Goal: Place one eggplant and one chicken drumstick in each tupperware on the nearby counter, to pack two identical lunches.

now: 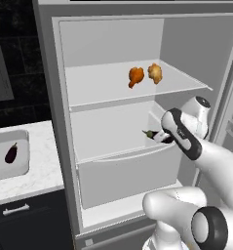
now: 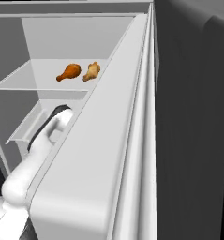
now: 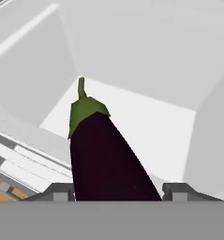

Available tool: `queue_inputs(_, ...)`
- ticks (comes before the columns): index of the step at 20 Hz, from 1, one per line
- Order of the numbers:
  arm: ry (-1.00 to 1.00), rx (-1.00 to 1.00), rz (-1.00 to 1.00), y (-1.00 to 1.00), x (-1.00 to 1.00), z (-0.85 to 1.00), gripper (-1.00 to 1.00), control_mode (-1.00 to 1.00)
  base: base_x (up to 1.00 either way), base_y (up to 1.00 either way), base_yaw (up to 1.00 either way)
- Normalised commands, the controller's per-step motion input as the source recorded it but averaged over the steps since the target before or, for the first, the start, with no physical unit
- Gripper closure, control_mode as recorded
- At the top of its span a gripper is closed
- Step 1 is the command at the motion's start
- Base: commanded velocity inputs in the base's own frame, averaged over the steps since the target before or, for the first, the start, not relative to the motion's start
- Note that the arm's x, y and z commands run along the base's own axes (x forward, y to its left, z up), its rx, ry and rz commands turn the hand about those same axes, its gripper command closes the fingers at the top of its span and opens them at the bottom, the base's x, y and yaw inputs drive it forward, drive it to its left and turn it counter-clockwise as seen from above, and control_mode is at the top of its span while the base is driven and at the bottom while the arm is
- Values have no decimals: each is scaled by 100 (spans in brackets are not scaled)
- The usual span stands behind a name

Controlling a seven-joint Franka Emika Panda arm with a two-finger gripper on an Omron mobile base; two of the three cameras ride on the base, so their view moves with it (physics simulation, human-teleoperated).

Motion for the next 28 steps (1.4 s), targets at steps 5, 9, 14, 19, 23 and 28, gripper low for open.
queue_inputs(5,24,0,-3,2,-65,100,100,-100,0,0,0)
queue_inputs(9,39,0,-9,8,-57,99,100,-100,0,0,0)
queue_inputs(14,26,-2,-12,14,-88,66,100,-100,0,0,0)
queue_inputs(19,0,-5,-3,37,-100,9,100,-100,0,0,0)
queue_inputs(23,-11,0,-2,49,-96,0,100,-100,0,0,0)
queue_inputs(28,-2,0,-1,24,-49,0,100,-100,0,0,0)
